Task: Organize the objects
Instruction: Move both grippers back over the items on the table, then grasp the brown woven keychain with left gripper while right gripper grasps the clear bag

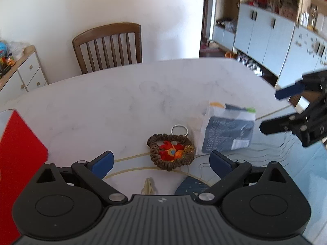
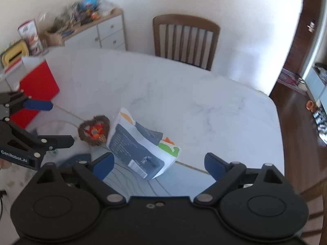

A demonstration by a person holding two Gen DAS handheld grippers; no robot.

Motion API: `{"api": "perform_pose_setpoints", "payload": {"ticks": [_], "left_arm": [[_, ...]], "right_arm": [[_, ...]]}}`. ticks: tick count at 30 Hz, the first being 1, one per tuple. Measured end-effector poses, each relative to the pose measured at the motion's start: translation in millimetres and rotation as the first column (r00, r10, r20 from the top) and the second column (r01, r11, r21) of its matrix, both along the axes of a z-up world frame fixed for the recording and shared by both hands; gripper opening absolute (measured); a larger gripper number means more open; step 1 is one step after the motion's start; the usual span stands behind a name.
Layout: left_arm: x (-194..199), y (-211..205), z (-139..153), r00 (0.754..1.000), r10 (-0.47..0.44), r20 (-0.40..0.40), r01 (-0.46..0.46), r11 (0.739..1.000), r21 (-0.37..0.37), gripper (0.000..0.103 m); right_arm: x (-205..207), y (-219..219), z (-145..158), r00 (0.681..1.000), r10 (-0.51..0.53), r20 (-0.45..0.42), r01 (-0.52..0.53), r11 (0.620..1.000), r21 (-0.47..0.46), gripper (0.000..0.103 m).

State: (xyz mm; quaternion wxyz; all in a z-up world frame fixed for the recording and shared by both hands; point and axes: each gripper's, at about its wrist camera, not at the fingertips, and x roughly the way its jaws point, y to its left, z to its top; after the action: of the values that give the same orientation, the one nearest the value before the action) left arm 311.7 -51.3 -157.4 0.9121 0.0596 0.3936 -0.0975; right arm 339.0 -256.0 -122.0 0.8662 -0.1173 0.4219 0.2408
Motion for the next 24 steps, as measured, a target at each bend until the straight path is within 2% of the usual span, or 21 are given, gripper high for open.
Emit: {"api": "perform_pose_setpoints", "payload": {"ticks": [2,13,17,20,24], "left_arm": [[4,-1,-7,1.000,-0.002,-0.012,0.002,1.000,0.011,0.100],[29,29,-21,0.990,0.056,-0.128,-0.068,0.994,-0.087,0.098],[37,30,-25,0.985,0.055,-0.166,-0.073,0.992,-0.103,0.078],[42,30,-27,0.982,0.045,-0.185,-0.070,0.989,-0.128,0.069],[49,26,-32,0.973,0.032,-0.228,-0.068,0.986,-0.153,0.049]], "right_arm": [[5,3,-5,1.000,0.018,0.008,-0.017,1.000,-0.023,0.090],[21,21,-12,0.986,0.165,0.023,-0.164,0.986,-0.043,0.078],[27,29,-19,0.982,0.190,0.014,-0.189,0.980,-0.060,0.072],[28,32,-23,0.980,0.198,0.005,-0.197,0.979,-0.050,0.067],[26,38,-26,0.976,0.218,0.006,-0.217,0.974,-0.063,0.054]]}}
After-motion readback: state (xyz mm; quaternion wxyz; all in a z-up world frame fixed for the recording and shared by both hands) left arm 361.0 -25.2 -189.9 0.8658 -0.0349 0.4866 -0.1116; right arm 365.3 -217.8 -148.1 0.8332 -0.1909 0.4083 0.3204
